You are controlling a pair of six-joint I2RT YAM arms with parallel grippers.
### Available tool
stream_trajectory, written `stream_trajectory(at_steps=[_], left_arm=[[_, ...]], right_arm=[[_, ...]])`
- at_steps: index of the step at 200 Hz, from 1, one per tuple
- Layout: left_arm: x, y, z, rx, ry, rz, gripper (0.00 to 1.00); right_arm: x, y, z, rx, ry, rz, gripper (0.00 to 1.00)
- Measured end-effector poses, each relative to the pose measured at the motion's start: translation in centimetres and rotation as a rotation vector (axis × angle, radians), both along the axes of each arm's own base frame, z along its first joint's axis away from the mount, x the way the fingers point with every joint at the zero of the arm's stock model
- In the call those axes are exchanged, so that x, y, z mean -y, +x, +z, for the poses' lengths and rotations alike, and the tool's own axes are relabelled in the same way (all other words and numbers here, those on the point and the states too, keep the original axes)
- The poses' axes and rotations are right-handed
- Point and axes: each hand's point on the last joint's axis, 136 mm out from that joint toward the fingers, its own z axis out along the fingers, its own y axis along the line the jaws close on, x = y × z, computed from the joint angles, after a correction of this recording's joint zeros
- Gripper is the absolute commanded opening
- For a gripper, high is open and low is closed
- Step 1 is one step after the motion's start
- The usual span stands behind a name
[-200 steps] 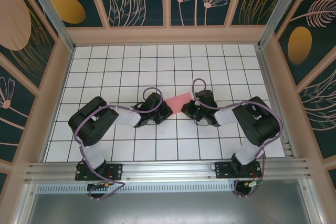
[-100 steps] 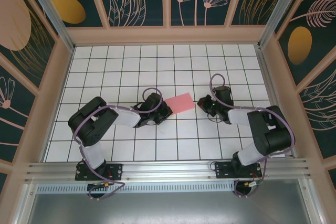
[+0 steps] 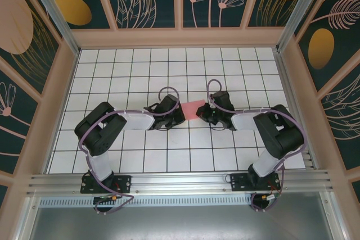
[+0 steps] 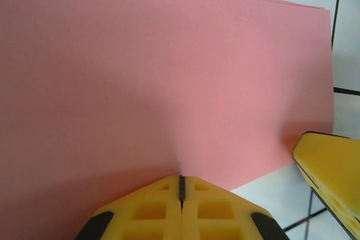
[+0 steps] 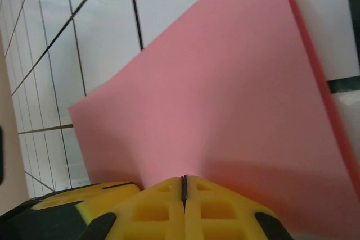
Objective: Fold a paper plane with a square sheet of paper (pick it up from the middle)
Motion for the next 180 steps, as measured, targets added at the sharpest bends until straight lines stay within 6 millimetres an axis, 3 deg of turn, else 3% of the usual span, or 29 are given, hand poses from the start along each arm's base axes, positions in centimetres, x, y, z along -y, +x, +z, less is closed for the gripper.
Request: stream_trajectory(at_steps=[58, 115, 153, 180], left_arm=[[0.1, 0.0, 0.1, 0.038, 0.031, -0.066, 0.0], [-0.3, -0.2, 0.7, -0.014, -0.137, 0.121, 0.0], [1.3, 0.6, 2.5, -0.006, -0.259, 0.174, 0.0], [2.3, 0.6, 2.5, -0.024, -0.285, 0.186, 0.0]], right_arm=[[0.0, 0.0, -0.7, -0.038, 0.014, -0.028, 0.0], [-0.1, -0.5, -1.0, -0.089, 0.058, -0.061, 0.0], [-0.1, -0.5, -1.0, -0.106, 0.069, -0.079, 0.0], [-0.1, -0.5, -1.0, -0.112, 0.072, -0.085, 0.0]])
